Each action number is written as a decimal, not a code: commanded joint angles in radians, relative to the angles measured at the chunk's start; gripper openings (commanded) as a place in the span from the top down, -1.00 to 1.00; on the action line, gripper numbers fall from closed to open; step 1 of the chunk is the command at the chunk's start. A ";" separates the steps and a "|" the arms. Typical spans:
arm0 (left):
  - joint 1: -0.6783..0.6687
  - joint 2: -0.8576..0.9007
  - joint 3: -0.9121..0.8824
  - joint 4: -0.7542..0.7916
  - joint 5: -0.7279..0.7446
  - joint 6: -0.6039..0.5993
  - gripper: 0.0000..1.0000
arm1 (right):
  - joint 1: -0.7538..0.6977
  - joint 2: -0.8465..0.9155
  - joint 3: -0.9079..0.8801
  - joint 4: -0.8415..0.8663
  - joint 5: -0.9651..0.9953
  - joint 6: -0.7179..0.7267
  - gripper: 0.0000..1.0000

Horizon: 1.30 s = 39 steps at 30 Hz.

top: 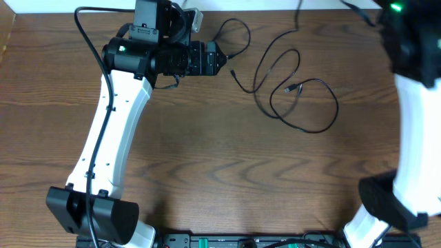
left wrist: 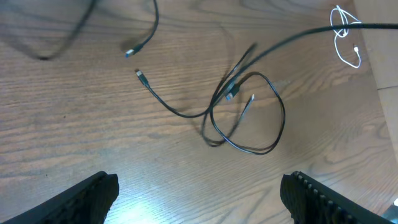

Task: Untangle cables

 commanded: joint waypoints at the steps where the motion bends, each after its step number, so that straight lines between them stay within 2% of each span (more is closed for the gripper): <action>1: 0.001 0.013 0.002 0.000 0.012 -0.001 -0.79 | -0.008 -0.031 0.017 -0.056 0.100 -0.056 0.98; 10: 0.000 0.013 0.000 0.001 0.013 0.003 -0.78 | -0.073 -0.010 0.014 -0.370 0.180 -0.114 0.98; 21: 0.000 0.014 -0.065 0.014 0.012 0.003 -0.79 | -0.130 0.006 -0.018 -0.577 0.154 -0.191 0.98; 30: 0.001 0.014 -0.071 0.023 0.010 0.003 -0.79 | -0.128 0.084 -0.151 -0.566 0.155 -0.208 0.98; 39: 0.000 0.014 -0.071 0.023 -0.018 0.003 -0.78 | -0.128 0.125 -0.165 -0.552 0.192 -0.227 0.98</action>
